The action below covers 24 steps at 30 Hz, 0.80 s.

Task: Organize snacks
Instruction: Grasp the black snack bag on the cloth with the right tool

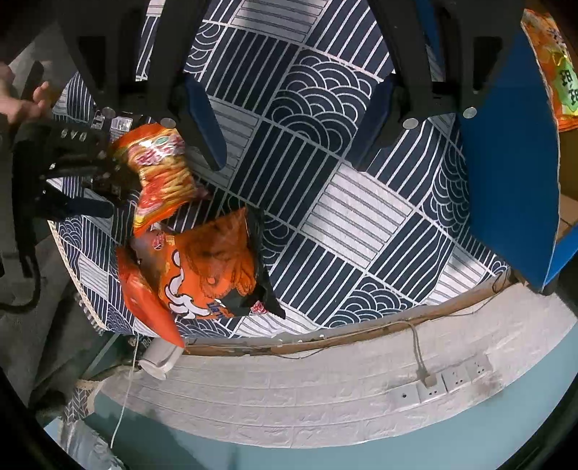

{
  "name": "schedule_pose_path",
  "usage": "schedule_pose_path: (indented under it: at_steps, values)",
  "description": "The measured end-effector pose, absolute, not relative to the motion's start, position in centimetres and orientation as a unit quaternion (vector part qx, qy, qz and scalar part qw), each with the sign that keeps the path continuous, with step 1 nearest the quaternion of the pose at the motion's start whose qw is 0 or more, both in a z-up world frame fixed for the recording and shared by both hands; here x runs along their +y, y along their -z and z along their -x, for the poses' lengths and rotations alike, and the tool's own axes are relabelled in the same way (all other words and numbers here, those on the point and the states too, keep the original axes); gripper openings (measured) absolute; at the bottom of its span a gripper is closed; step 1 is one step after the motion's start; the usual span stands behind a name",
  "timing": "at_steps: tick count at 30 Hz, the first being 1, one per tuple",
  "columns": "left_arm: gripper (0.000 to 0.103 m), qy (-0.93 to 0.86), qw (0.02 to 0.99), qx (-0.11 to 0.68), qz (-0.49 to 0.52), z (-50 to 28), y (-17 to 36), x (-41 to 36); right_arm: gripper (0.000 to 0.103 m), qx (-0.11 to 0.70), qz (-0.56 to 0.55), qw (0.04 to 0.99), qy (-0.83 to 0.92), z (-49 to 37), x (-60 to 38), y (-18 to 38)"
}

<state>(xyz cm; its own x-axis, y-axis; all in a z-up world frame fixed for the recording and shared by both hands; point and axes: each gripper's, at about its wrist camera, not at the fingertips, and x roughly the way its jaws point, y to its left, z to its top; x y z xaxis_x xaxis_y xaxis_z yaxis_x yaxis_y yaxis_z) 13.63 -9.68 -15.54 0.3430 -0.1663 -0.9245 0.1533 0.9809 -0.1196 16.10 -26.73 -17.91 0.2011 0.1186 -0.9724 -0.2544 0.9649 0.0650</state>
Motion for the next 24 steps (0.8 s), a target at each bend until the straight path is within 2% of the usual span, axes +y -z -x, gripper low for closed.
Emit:
schedule_pose_path:
  at_steps: [7, 9, 12, 14, 16, 24]
  values:
    - [0.073, 0.094, 0.819, 0.566, 0.011, -12.9, 15.3, -9.0, 0.069, 0.625, 0.062, 0.763, -0.151, -15.0, -23.5, 18.5]
    - [0.077, 0.092, 0.82, 0.565, 0.017, -12.8, 15.1, -8.8, 0.069, 0.625, 0.067, 0.763, -0.152, -14.7, -23.0, 18.3]
    - [0.077, 0.094, 0.821, 0.563, 0.026, -12.8, 14.9, -8.8, 0.069, 0.627, 0.061, 0.765, -0.136, -14.6, -23.1, 17.7]
    - [0.077, 0.099, 0.82, 0.564, 0.03, -12.8, 14.7, -9.0, 0.079, 0.627, 0.045, 0.769, -0.115, -14.4, -24.2, 17.0]
    - [0.077, 0.105, 0.82, 0.561, 0.029, -12.8, 14.4, -9.3, 0.083, 0.621, 0.027, 0.777, -0.098, -14.0, -25.5, 16.4]
    - [0.081, 0.115, 0.812, 0.571, 0.038, -13.1, 14.7, -10.7, 0.084, 0.635, -0.074, 0.769, -0.003, -11.9, -30.0, 16.4]
